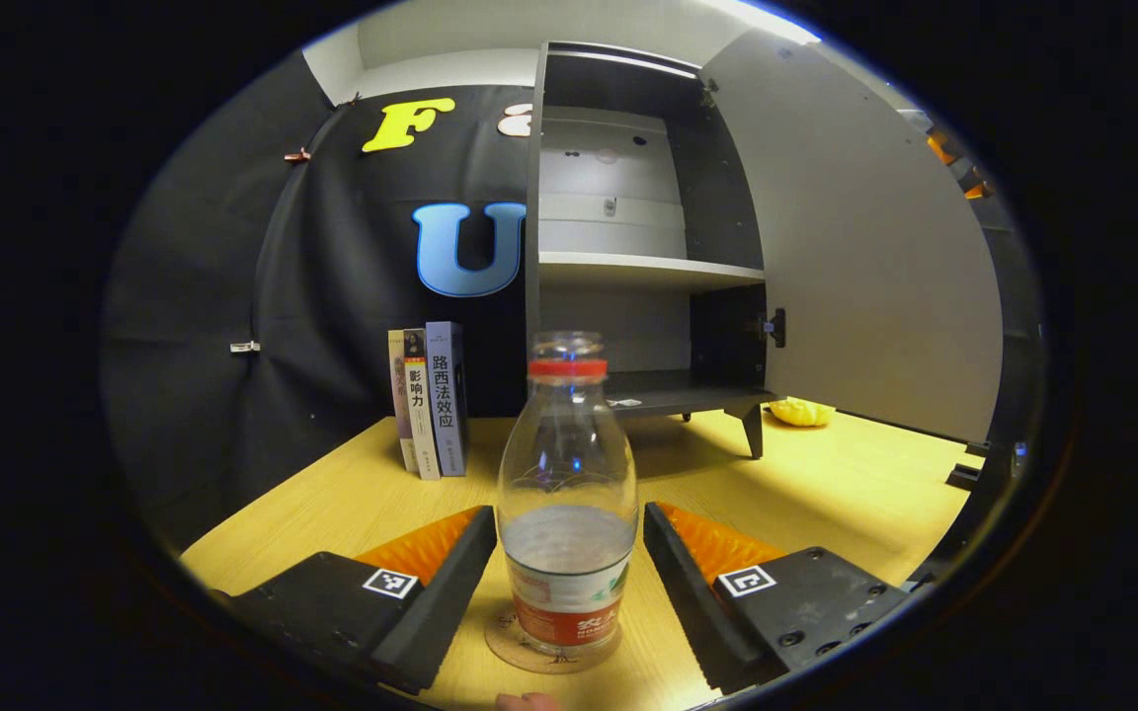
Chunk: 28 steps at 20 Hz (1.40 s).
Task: Open the cabinet door with the right hand, grasp the bottle in the cabinet with the left hand and place it on the coaster, then close the cabinet door with the right hand.
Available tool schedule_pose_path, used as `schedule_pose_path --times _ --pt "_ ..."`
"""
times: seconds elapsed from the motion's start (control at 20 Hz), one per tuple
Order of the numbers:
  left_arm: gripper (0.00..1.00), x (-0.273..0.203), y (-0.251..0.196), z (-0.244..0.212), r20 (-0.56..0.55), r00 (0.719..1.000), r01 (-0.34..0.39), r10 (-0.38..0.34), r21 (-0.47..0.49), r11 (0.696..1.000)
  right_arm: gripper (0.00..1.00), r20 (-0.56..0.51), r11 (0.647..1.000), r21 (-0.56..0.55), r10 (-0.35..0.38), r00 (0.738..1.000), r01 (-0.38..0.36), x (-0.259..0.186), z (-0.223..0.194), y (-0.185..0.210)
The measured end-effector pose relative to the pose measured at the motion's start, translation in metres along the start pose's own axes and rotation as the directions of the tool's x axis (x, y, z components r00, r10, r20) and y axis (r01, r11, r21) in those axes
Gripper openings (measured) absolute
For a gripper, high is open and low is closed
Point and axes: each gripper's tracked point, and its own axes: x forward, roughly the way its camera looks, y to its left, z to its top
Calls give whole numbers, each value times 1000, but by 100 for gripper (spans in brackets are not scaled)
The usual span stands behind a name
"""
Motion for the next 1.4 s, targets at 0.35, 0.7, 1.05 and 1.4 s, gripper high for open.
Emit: schedule_pose_path --times 0.35,0.7,1.05,1.4 --pt "95 -31 5 86 1 999 -46 46 -84 995 98 35 998 -62 34 999 -32 3 8 16" --pt "95 -56 1 223 107 989 -97 101 -40 994 97 71 1000 -18 8 997 -7 11 21 13" --pt "95 -74 -38 315 129 992 -8 20 -90 996 97 94 999 31 14 995 -17 5 32 17" --pt "92 -83 -18 346 137 984 -112 119 -54 992 97 113 1000 -17 9 994 -7 -3 37 27"
